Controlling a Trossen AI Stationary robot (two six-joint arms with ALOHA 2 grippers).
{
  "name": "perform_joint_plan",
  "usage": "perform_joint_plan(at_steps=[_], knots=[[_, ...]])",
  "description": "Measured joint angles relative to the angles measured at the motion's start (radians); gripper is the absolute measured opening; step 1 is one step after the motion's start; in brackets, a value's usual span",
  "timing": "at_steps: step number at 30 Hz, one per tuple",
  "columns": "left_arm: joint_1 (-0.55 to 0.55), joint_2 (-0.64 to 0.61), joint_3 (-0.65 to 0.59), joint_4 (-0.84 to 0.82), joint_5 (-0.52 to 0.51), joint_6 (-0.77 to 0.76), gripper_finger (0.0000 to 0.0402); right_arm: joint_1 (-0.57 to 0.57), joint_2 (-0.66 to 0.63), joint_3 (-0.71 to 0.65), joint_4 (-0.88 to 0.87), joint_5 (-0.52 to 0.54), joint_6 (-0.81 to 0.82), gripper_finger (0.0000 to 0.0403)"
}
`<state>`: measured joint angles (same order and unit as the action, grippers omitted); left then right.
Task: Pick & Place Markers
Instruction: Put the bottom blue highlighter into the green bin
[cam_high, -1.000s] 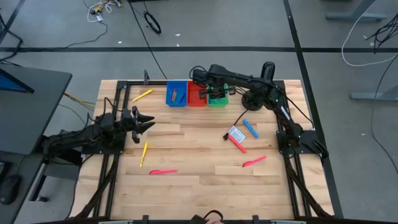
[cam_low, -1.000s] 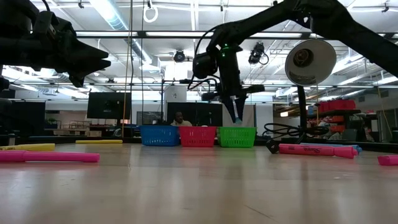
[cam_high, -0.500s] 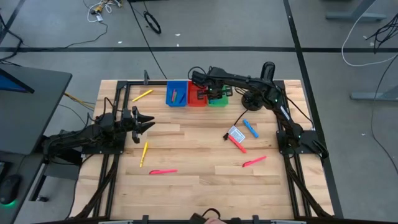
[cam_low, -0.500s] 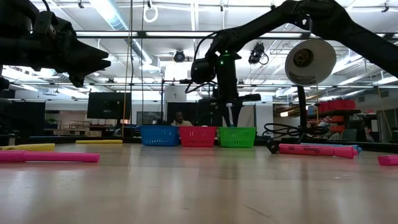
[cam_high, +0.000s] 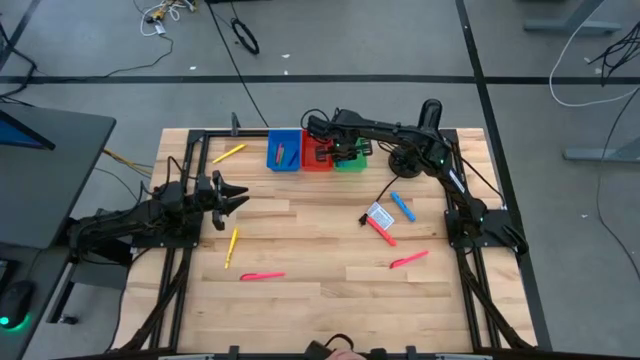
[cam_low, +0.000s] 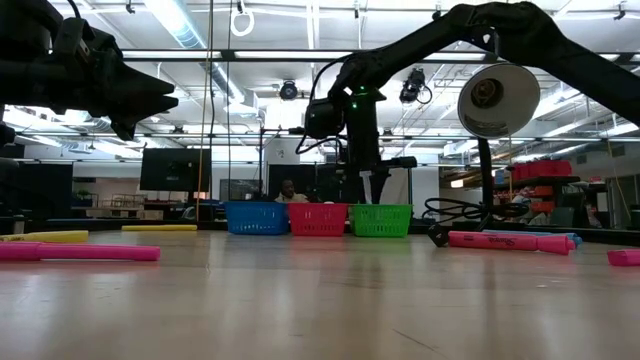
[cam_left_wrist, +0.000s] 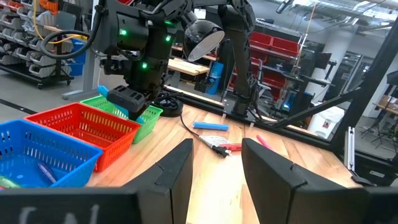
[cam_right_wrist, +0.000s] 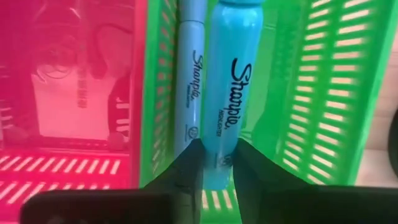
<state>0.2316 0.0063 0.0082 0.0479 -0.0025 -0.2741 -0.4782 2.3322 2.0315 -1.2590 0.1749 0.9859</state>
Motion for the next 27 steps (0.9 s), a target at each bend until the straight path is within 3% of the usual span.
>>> perform_joint_plan(at_steps=[6,27], knots=[[0.000,0.000,0.000,0.000,0.000,0.000,0.0142,0.000,0.000,0.000,0.000,-0.003,-0.009,0.0090],[0.000,0.000,0.000,0.000,0.000,0.000,0.0142,-0.002,0.000,0.000,0.026,-0.010,-0.013,0.0099]])
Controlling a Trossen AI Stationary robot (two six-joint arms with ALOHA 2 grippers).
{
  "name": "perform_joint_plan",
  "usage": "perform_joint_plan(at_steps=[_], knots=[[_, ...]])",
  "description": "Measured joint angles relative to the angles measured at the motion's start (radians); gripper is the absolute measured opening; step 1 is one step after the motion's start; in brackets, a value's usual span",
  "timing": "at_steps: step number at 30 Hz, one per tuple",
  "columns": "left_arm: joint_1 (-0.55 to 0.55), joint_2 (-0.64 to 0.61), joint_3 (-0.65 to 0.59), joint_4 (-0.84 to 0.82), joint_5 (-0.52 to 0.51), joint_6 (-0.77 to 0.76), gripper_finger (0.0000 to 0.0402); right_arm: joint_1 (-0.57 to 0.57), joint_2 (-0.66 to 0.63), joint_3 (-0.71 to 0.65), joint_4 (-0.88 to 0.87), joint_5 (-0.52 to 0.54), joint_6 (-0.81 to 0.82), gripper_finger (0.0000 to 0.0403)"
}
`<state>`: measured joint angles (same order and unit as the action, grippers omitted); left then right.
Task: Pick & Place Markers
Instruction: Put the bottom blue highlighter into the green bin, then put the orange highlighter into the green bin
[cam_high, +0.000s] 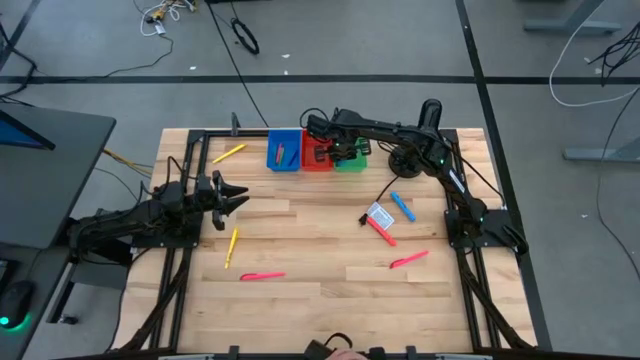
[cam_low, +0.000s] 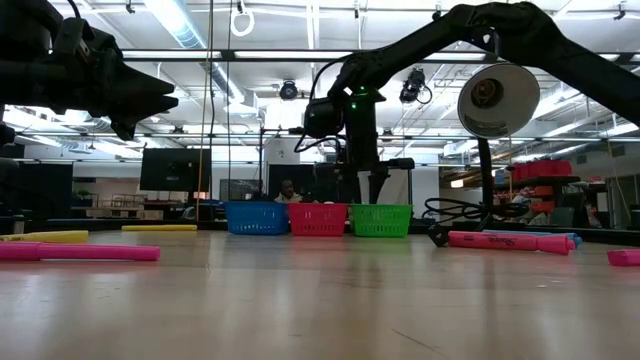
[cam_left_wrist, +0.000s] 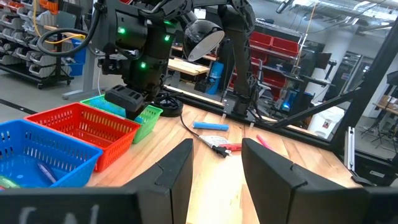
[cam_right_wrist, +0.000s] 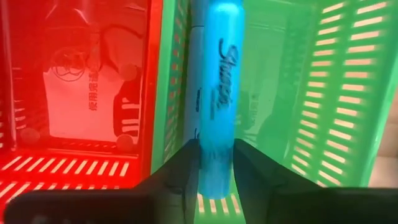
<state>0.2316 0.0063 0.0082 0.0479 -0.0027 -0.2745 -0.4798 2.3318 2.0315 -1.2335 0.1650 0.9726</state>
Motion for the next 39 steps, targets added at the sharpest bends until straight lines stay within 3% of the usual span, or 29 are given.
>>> perform_joint_plan(at_steps=[14,28,39], knots=[[0.000,0.000,0.000,0.000,-0.002,0.000,0.0142,-0.003,-0.001,0.000,0.018,0.000,-0.020,0.0183],[0.000,0.000,0.000,0.000,-0.004,0.000,0.0142,-0.003,-0.089,0.001,0.000,0.012,-0.107,0.0188],[0.000,0.000,0.000,0.000,-0.004,-0.001,0.0142,0.048,-0.223,0.001,-0.055,-0.001,-0.285,0.0188]])
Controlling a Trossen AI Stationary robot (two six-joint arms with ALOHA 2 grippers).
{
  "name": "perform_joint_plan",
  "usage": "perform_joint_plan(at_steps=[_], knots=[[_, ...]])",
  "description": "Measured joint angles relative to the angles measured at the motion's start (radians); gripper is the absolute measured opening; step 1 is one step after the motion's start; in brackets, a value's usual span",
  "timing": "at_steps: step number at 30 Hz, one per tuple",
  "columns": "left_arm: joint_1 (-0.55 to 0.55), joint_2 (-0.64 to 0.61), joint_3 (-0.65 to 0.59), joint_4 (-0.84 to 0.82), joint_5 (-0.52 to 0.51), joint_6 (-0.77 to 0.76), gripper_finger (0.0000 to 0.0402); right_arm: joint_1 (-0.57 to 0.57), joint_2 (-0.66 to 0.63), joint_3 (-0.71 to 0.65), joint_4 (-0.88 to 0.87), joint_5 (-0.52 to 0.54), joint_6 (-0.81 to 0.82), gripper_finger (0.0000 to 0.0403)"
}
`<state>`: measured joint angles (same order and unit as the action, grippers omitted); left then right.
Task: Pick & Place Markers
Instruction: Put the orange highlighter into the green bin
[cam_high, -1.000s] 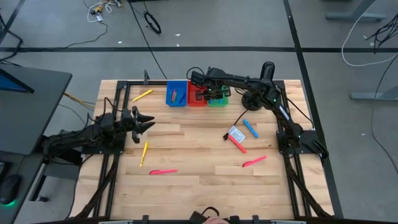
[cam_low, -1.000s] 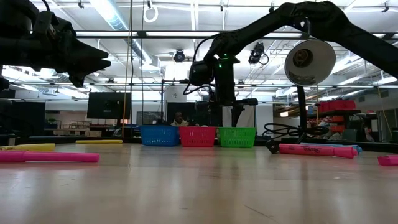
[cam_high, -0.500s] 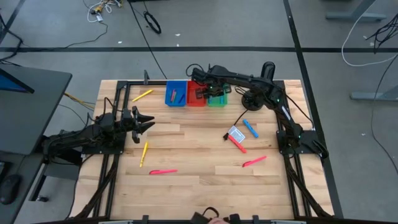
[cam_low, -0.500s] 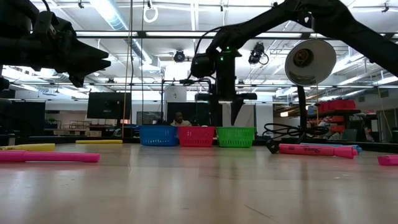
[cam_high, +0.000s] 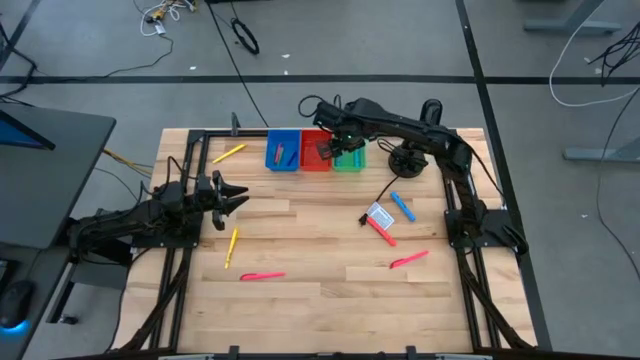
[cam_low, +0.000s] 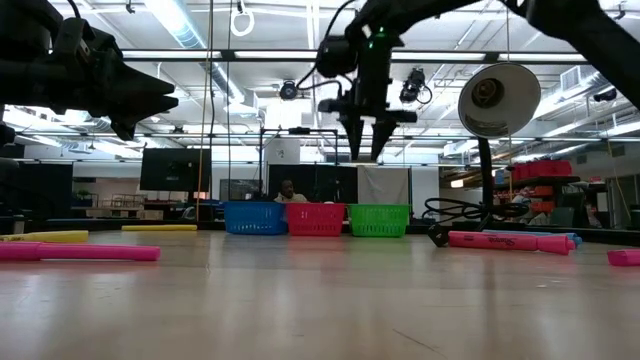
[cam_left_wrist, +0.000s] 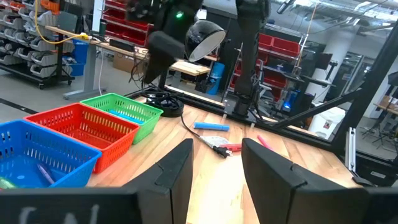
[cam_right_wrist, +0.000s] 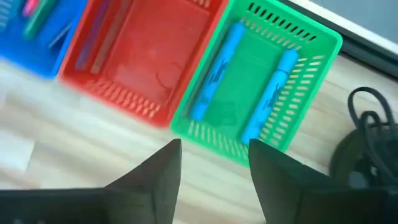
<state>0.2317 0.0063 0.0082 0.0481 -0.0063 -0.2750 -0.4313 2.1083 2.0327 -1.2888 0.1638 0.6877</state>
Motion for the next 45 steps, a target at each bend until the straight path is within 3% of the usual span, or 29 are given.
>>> perform_joint_plan(at_steps=[12,33,40,45], knots=[[0.000,0.000,0.000,0.000,0.000,0.000,0.0142,0.072,-0.133,0.000,-0.126,-0.122,-0.275,0.0188],[0.000,0.000,0.000,0.000,0.000,-0.002,0.0142,0.247,-0.261,0.000,-0.145,-0.123,-0.828,0.0188],[0.000,0.000,0.000,0.000,0.000,-0.002,0.0142,0.307,-0.302,0.000,-0.143,-0.122,-1.079,0.0188],[0.000,0.000,0.000,0.000,0.000,-0.002,0.0142,0.337,-0.325,0.000,-0.144,-0.122,-1.122,0.0188]])
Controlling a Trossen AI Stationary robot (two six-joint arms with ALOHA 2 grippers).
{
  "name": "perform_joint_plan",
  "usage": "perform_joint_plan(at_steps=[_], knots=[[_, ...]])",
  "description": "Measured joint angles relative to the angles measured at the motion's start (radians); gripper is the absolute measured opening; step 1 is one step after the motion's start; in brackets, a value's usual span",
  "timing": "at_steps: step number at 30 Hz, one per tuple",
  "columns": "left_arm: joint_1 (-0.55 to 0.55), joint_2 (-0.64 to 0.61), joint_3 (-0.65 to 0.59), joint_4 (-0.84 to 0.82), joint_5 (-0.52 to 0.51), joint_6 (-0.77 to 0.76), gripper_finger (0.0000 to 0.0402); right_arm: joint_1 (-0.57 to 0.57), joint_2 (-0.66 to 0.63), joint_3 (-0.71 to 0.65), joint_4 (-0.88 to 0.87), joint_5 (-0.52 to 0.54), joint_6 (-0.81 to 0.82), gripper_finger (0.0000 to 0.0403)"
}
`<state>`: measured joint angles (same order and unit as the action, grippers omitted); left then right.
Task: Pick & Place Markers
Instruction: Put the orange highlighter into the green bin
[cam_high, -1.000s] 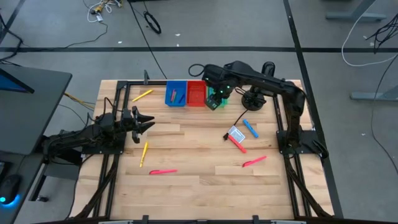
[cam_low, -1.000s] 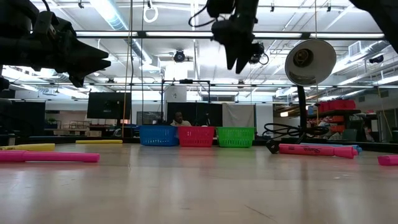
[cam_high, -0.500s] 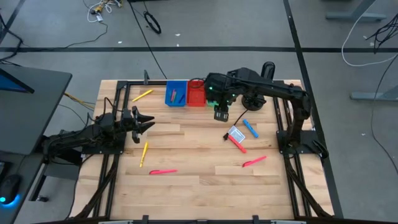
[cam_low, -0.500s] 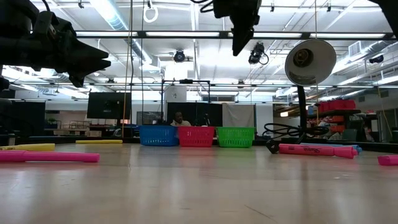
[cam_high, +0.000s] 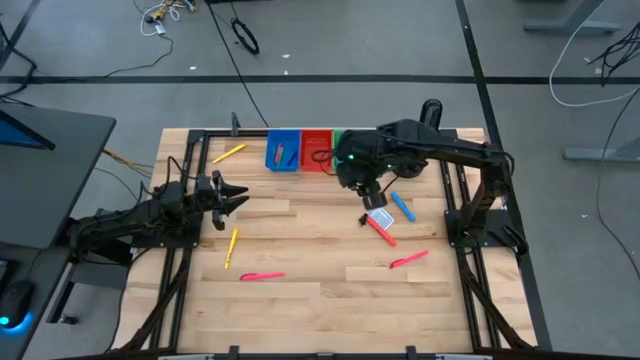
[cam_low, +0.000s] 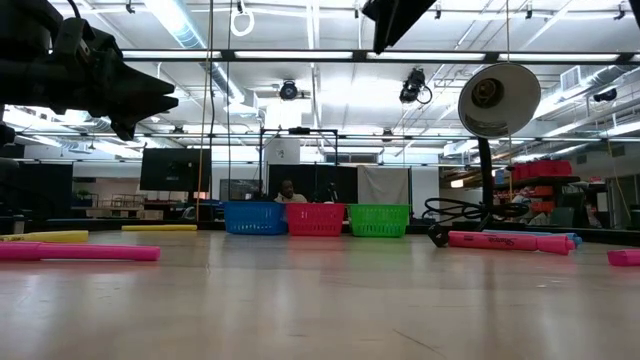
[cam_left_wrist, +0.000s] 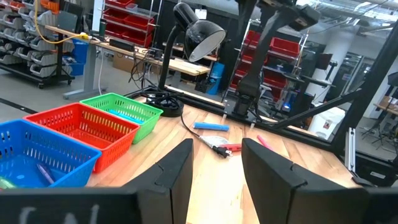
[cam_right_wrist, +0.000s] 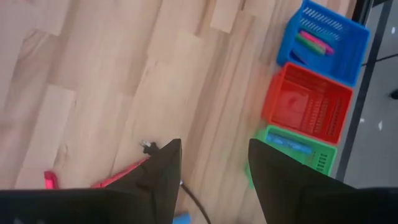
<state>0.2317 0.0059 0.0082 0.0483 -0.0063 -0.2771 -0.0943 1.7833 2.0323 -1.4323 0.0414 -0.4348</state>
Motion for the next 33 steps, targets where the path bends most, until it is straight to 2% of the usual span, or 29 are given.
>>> perform_joint_plan(at_steps=[6,11,22,29,33], knots=[[0.000,0.000,0.000,0.000,0.000,0.000,0.0142,0.020,-0.036,-0.043,0.014,0.000,0.052,0.0188],[0.000,0.000,0.000,0.000,0.000,0.000,0.0142,0.025,-0.126,-0.228,0.085,-0.002,0.326,0.0188],[0.000,0.000,0.000,0.000,0.000,0.000,0.0142,0.025,-0.264,-0.610,0.223,-0.009,0.695,0.0188],[0.000,0.000,0.000,0.000,0.000,0.000,0.0142,0.033,-0.264,-0.746,0.291,-0.109,0.881,0.0188],[0.000,0.000,0.000,0.000,0.000,0.000,0.0142,0.049,-0.264,-0.802,0.342,-0.139,0.920,0.0188]])
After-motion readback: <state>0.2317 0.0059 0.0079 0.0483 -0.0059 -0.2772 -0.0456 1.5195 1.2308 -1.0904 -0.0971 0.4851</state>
